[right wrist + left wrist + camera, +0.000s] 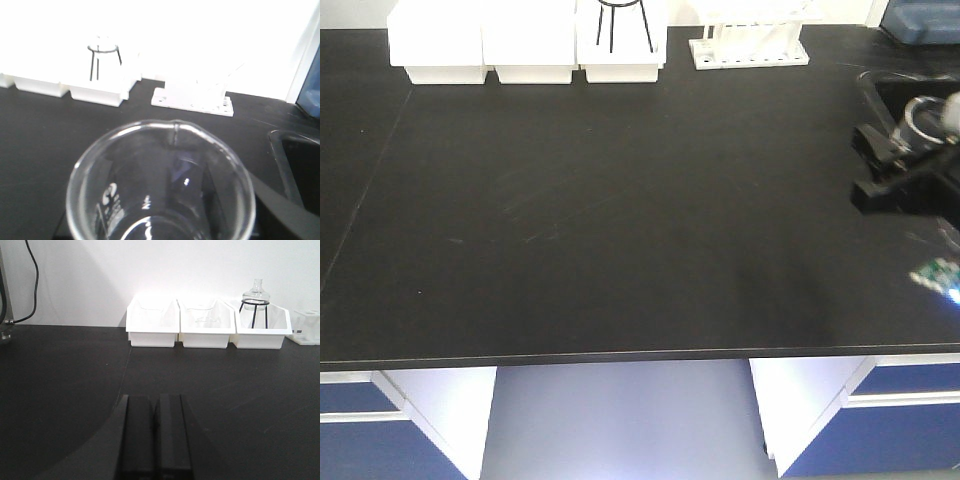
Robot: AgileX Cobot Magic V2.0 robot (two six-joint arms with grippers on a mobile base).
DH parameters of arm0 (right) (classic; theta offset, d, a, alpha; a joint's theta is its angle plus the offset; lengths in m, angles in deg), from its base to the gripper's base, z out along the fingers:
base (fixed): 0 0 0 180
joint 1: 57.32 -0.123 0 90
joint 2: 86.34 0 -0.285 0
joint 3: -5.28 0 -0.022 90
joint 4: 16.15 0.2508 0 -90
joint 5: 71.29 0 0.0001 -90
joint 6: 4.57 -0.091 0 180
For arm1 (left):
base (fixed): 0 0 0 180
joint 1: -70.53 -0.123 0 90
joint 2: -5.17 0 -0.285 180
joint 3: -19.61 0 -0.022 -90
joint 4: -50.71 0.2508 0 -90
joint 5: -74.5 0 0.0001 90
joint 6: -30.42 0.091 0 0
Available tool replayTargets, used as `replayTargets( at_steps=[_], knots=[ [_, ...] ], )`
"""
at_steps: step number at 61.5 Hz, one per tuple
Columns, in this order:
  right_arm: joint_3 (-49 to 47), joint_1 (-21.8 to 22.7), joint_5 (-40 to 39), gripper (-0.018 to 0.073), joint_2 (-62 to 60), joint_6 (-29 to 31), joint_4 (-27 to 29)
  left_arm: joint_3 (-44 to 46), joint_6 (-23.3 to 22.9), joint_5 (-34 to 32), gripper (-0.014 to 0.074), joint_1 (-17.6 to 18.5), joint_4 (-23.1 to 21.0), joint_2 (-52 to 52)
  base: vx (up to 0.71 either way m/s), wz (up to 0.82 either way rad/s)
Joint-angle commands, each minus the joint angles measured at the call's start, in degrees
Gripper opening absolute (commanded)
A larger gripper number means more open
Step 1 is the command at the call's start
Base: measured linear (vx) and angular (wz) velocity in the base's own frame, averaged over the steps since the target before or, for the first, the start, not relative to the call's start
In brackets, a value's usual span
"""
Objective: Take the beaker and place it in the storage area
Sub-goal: 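Retract the right arm holding the beaker toward the robot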
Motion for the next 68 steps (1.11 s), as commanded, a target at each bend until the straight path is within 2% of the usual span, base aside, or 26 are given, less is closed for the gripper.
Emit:
replayTargets(
  at_steps=[1,14,28,68],
  knots=[
    [2.60,0.08,-1.11,-0.0004,-7.07,-3.50,-1.13,-1.25,-0.34,-4.84,-0.0008,0.36,-0.32,-1.09,0.00,0.00],
    [7.04,0.14,7.82,-0.0004,-19.57,-3.68,-1.13,-1.25,-0.34,-4.84,-0.0008,0.36,-0.32,-1.09,0.00,0.00],
    [7.04,0.14,12.95,-0.0004,-25.78,-3.68,-1.13,-1.25,-0.34,-4.84,-0.0008,0.36,-0.32,-1.09,0.00,0.00],
    [7.04,0.14,14.66,-0.0004,-26.04,-3.68,-1.13,-1.25,-0.34,-4.84,-0.0008,0.36,-0.32,-1.09,0.00,0.00]
  ],
)
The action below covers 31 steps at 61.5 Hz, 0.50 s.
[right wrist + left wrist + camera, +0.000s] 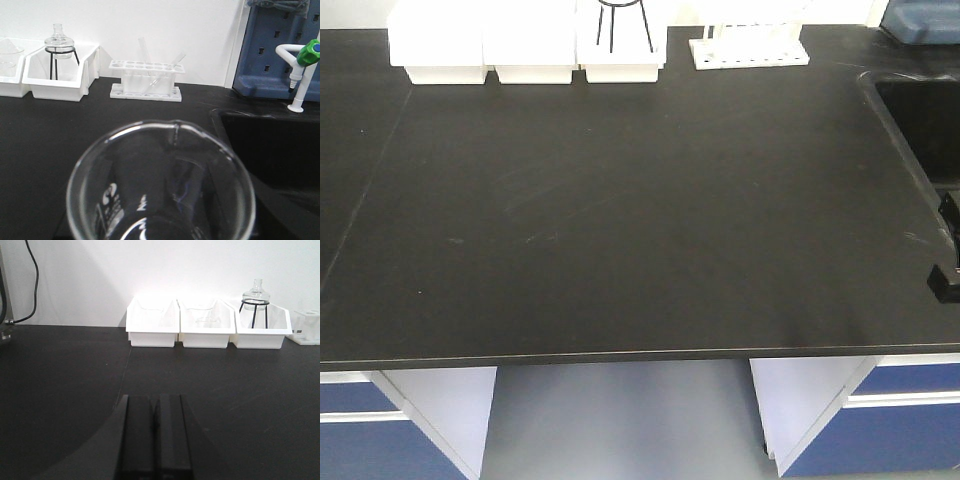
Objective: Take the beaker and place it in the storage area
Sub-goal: 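Retract the right arm holding the beaker toward the robot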
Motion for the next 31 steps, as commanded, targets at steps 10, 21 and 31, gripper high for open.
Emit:
replayTargets(
  at_steps=[10,21,31],
  knots=[
    [-1.70,0.14,-3.82,-0.0004,-0.20,0.13,-0.02,-1.25,-0.34,-4.84,-0.0008,0.36,-0.32,-1.09,0.00,0.00],
    [-1.70,0.14,-3.82,-0.0004,-0.20,0.13,-0.02,-1.25,-0.34,-4.84,-0.0008,0.36,-0.32,-1.09,-0.03,0.01],
    [-1.70,0.14,-3.82,-0.0004,-0.20,0.13,-0.02,-1.25,-0.34,-4.84,-0.0008,0.36,-0.32,-1.09,-0.09,-0.03]
  ],
)
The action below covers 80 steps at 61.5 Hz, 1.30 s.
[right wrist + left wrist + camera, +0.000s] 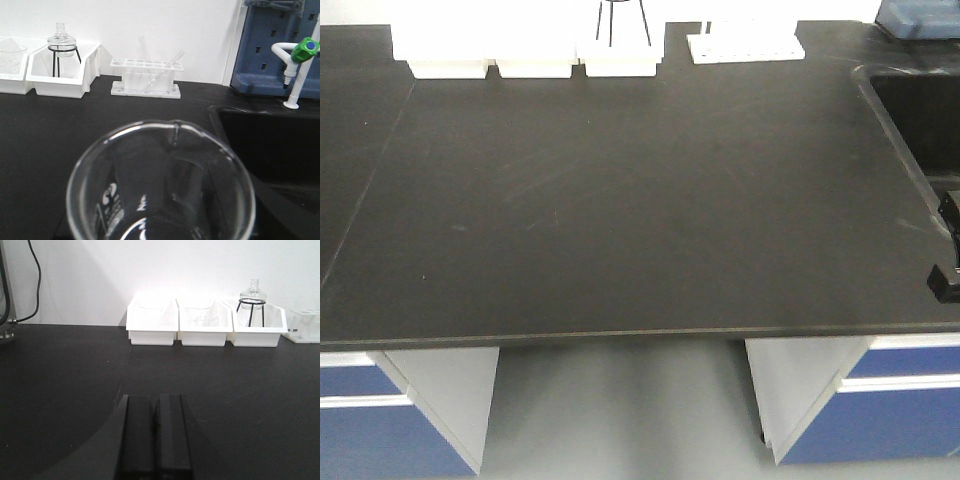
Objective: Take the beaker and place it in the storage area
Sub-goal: 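Retract the right arm holding the beaker toward the robot, then drive the base away and turn toward the bench with the outlet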
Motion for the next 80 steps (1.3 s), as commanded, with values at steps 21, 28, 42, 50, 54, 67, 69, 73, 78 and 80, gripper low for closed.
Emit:
replayTargets(
  at_steps=[21,28,42,50,54,67,69,73,78,80],
  knots=[
    [-1.70,0.14,-3.82,-0.0004,-0.20,0.13,-0.02,-1.25,-0.34,-4.84,-0.0008,0.36,-0.32,-1.09,-0.24,0.01],
    [-1.70,0.14,-3.82,-0.0004,-0.20,0.13,-0.02,-1.25,-0.34,-4.84,-0.0008,0.36,-0.32,-1.09,-0.32,0.10],
    [-1.70,0.14,-3.82,-0.0004,-0.20,0.13,-0.02,-1.25,-0.34,-4.84,-0.0008,0.36,-0.32,-1.09,-0.35,0.02],
    [-1.70,0.14,-3.82,-0.0004,-0.20,0.13,-0.02,-1.25,-0.34,-4.84,-0.0008,0.36,-0.32,-1.09,-0.37,0.00],
    [-1.70,0.14,-3.82,-0.0004,-0.20,0.13,-0.02,-1.25,-0.34,-4.84,-0.0008,0.36,-0.32,-1.09,-0.39,0.00],
    [-1.70,0.14,-3.82,-0.0004,-0.20,0.13,-0.02,-1.25,-0.34,-4.84,-0.0008,0.36,-0.32,-1.09,-0.41,-0.03],
    [-1.70,0.14,-3.82,-0.0004,-0.20,0.13,-0.02,-1.25,-0.34,-4.84,-0.0008,0.36,-0.32,-1.09,-0.42,-0.04],
    [-1.70,0.14,-3.82,-0.0004,-0.20,0.13,-0.02,-1.25,-0.34,-4.84,-0.0008,0.36,-0.32,-1.09,-0.41,-0.04],
    [-1.70,0.14,-3.82,-0.0004,-0.20,0.13,-0.02,-1.25,-0.34,-4.84,-0.0008,0.36,-0.32,-1.09,-0.41,-0.03],
    [-1.70,0.14,-3.82,-0.0004,-0.20,0.13,-0.02,-1.25,-0.34,-4.84,-0.0008,0.36,-0.32,-1.09,-0.40,-0.02]
  ],
)
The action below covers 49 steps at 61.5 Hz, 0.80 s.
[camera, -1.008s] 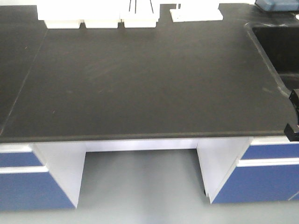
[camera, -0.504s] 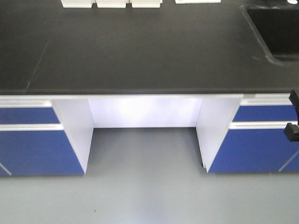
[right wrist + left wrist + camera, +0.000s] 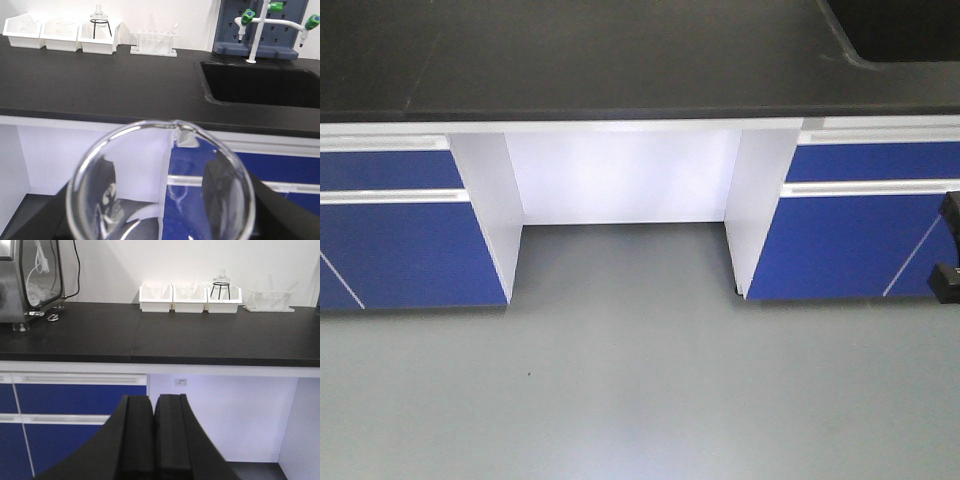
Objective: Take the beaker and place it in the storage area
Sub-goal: 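Drive the base away and turn toward the bench with the outlet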
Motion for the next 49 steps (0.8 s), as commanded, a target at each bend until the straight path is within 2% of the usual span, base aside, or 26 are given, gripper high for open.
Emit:
replayTargets(
  at_steps=[1,32,49],
  knots=[
    [-1.70,0.14,-3.95,-0.0004,-0.20,0.13,-0.02,-1.25,-0.34,-4.84,-0.0008,0.36,-0.32,-1.09,-0.40,-0.01],
    [-1.70,0.14,-3.95,-0.0004,-0.20,0.13,-0.02,-1.25,-0.34,-4.84,-0.0008,0.36,-0.32,-1.09,-0.34,0.01],
    [-1.70,0.14,-3.95,-0.0004,-0.20,0.13,-0.02,-1.25,-0.34,-4.84,-0.0008,0.36,-0.32,-1.09,-0.24,-0.23]
  ],
)
